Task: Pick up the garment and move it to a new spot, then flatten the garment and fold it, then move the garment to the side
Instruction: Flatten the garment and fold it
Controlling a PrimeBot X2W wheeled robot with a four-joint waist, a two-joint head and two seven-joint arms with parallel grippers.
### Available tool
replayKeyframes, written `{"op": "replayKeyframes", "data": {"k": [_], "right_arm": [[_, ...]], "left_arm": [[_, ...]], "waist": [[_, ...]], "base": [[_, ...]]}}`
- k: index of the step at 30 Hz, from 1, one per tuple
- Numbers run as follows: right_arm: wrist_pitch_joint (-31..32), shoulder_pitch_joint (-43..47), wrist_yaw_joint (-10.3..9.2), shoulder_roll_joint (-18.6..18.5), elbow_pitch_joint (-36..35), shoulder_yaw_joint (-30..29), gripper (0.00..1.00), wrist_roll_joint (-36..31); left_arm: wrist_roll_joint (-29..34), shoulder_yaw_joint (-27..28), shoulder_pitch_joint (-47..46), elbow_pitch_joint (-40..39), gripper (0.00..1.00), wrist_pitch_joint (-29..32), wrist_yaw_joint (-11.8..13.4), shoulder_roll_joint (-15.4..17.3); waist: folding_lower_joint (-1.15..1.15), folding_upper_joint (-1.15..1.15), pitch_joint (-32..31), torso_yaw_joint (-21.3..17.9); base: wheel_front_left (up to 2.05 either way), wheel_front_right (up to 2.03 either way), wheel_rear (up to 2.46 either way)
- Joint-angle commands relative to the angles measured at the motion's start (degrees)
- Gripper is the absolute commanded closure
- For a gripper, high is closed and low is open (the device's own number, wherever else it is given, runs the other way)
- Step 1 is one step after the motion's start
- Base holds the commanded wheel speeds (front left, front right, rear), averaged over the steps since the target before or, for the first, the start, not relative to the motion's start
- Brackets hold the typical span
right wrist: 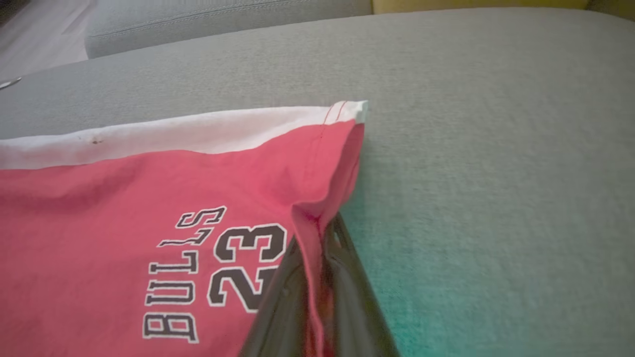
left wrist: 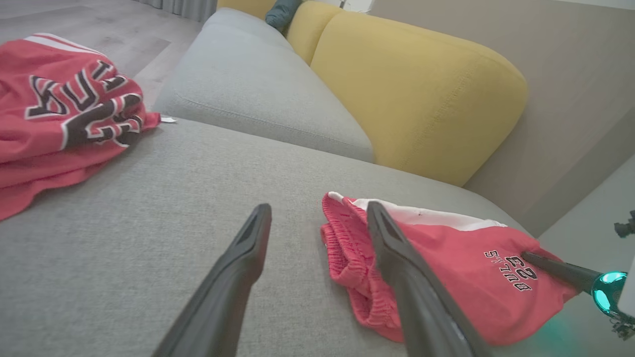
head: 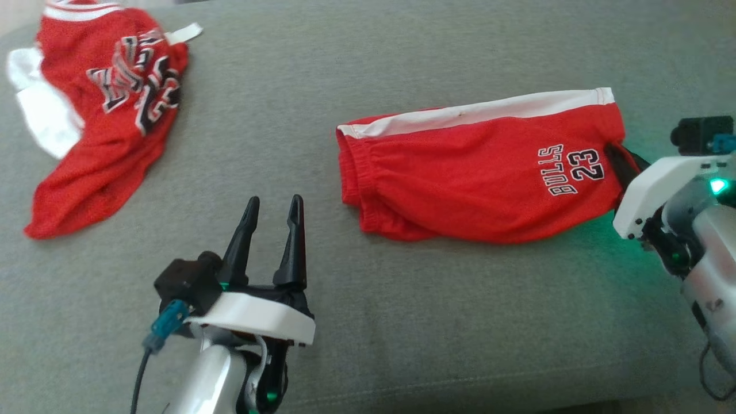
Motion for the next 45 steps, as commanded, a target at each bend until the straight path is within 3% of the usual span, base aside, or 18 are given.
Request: {"op": "replayKeyframes", "data": {"k": [1, 8, 16, 30, 44, 45], "right_arm": [[-1.1, 0.9, 0.37, -0.1, -1.3, -0.7, 1.0, -0.4], [-3.8, 1.8, 0.37, 2.2, -0.6, -4.0, 1.0, -2.5], [-5.5, 1.6, 0.37, 4.5, -4.7, -4.6, 1.0, -6.1], [2.3, 7.4, 0.37, 10.6, -18.5, 0.6, 1.0, -10.8], [3.0, 7.5, 0.37, 16.8, -14.6, 0.3, 1.0, -12.8], [2.7, 7.3, 0.37, 17.1, -14.0, 0.3, 0.81, -13.0]], "left_arm": [[0.5, 1.6, -1.7, -1.5, 0.0, -0.5, -0.3, 0.4], [0.6, 1.4, -2.4, -0.6, 0.0, -0.5, -0.6, 0.4], [-0.5, 1.8, -1.5, -0.4, 0.0, -0.5, -0.1, 0.4], [-1.8, 1.4, 0.7, -1.4, 0.0, -0.5, 0.5, 0.4], [-2.2, 1.0, 1.0, -1.6, 0.0, -0.5, 0.6, 0.4], [-2.3, 1.0, 1.0, -1.6, 0.0, -0.5, 0.7, 0.4]], "waist": [[0.0, 0.0, 0.3, -1.5], [0.0, 0.0, -0.2, -1.5], [0.0, 0.0, -3.6, 2.2], [0.0, 0.0, -7.1, 10.1], [0.0, 0.0, -6.5, 12.1], [0.0, 0.0, -6.5, 12.1]], "base": [[0.0, 0.0, 0.0], [0.0, 0.0, 0.0], [0.0, 0.0, 0.0], [0.0, 0.0, 0.0], [0.0, 0.0, 0.0], [0.0, 0.0, 0.0]]}}
